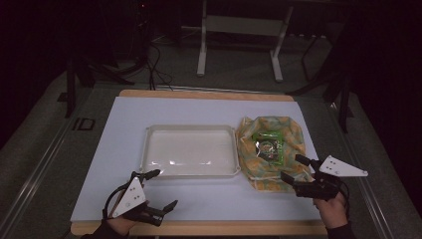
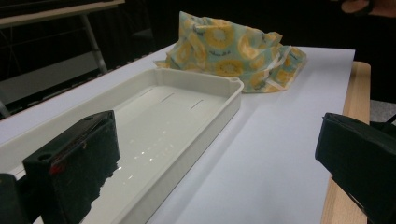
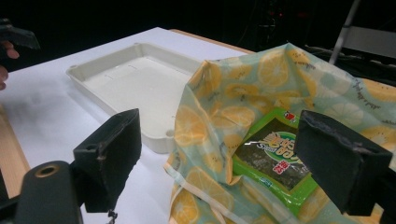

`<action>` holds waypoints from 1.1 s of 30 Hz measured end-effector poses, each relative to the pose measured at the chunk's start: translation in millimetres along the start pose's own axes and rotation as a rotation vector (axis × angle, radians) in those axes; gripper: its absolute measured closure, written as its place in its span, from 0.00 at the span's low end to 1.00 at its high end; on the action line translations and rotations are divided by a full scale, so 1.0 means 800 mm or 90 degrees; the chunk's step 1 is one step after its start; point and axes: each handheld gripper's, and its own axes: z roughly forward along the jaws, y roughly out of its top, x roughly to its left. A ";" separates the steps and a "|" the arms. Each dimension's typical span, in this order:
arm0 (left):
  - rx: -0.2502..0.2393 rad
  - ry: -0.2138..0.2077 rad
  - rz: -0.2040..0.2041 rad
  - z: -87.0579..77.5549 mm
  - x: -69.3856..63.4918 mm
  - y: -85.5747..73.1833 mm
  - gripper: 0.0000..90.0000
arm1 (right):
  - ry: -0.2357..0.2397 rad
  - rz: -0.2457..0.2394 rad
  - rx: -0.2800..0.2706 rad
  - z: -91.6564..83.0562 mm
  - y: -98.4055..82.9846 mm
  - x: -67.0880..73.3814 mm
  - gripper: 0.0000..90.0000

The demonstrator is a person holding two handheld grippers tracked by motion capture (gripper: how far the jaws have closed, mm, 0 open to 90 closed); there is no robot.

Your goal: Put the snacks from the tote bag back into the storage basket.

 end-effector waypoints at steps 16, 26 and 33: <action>0.008 -0.003 -0.003 0.003 0.001 -0.001 0.00 | -0.015 -0.024 -0.011 0.006 0.033 -0.006 0.15; 0.008 -0.004 -0.001 0.003 0.001 -0.001 0.00 | -0.040 -0.016 0.008 0.018 0.044 -0.018 0.26; 0.004 -0.003 0.001 0.003 0.000 0.000 0.00 | -0.079 0.021 0.014 0.026 0.050 -0.037 0.39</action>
